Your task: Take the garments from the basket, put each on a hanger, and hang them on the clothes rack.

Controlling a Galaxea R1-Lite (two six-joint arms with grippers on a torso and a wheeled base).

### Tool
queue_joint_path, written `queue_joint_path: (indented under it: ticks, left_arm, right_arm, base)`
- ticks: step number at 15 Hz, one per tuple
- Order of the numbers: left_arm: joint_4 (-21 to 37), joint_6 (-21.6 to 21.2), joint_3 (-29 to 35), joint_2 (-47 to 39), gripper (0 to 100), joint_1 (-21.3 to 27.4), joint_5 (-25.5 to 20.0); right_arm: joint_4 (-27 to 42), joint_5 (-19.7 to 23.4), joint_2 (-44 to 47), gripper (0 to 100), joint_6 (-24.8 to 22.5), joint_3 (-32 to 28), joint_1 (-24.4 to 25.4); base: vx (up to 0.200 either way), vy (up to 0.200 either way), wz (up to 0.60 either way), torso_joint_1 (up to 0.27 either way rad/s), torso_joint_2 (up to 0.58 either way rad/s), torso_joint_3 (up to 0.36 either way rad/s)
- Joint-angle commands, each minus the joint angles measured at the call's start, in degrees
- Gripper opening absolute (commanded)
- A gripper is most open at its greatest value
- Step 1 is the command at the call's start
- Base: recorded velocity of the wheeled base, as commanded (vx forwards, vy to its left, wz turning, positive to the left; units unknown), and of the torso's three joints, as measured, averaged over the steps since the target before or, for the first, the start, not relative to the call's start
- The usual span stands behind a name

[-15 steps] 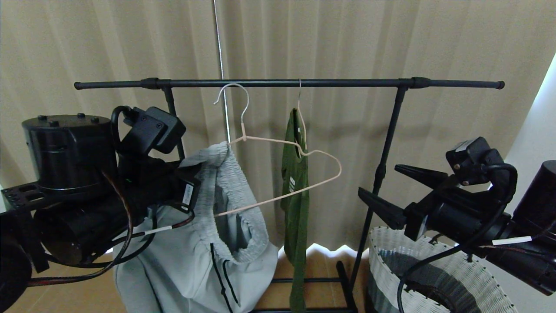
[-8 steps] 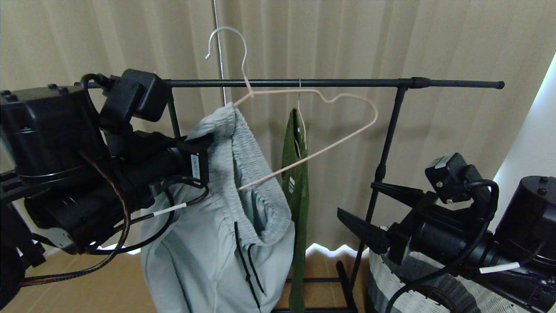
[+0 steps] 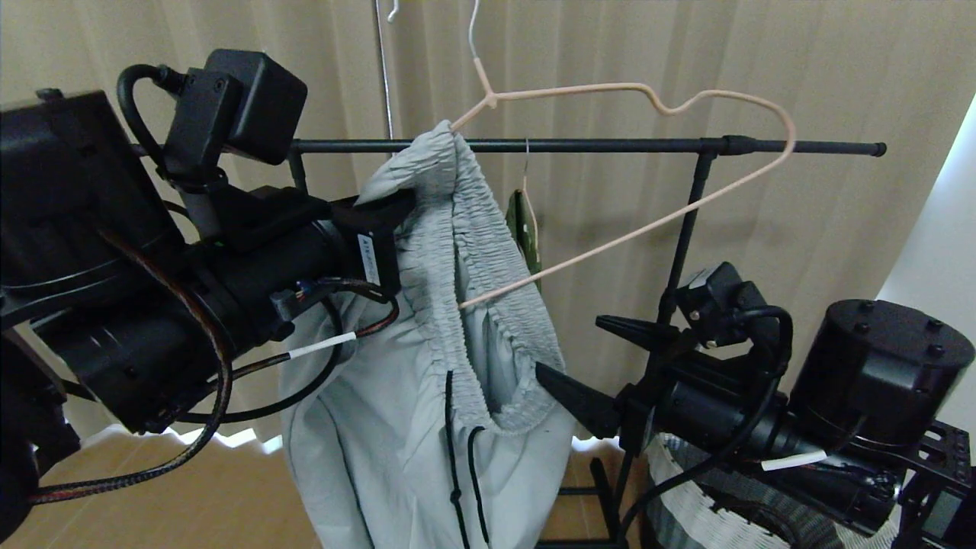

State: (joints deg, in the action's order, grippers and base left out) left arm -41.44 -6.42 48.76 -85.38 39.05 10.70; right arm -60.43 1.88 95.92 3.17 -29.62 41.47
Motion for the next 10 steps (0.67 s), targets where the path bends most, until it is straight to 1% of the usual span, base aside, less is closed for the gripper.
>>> queue_joint_path:
  ticks: [1, 5, 6, 7, 9, 10]
  left_arm:
    - [0.0, -0.2, 0.5, 0.0, 0, 1.0, 0.0]
    - [0.0, -0.2, 0.5, 0.3, 0, 0.9, 0.0]
    - [0.0, -0.3, 0.0, 1.2, 0, 1.0, -0.1]
    - [0.0, -0.3, -0.1, 1.4, 0, 0.9, -0.1]
    - [0.0, -1.0, -0.1, 1.4, 0, 0.5, 0.0]
    - [0.0, -2.7, -0.9, 1.5, 0, -0.1, 0.0]
  right_arm:
    - [-0.7, -0.5, 2.9, 100, 0.0, -0.1, 0.0]
    - [-0.4, -0.6, 2.7, 100, 0.0, 1.2, -1.6]
    - [-0.3, -0.9, 2.9, 100, -0.1, 1.8, -2.9]
    - [-0.4, -1.0, 2.8, 0, -0.1, 2.0, -3.8]
    - [-0.3, -1.2, 1.6, 0, -0.2, 3.0, -5.8]
    - [-0.2, -1.3, 0.6, 0, -0.3, 3.2, -7.8]
  base:
    - [0.0, 0.0, 0.0, 0.0, 0.0, 0.0]
    - [0.0, 0.0, 0.0, 0.0, 0.0, 0.0]
    - [0.0, 0.0, 0.0, 0.0, 0.0, 0.0]
    - [0.0, 0.0, 0.0, 0.0, 0.0, 0.0]
    - [0.0, 0.0, 0.0, 0.0, 0.0, 0.0]
    - [0.0, 0.0, 0.0, 0.0, 0.0, 0.0]
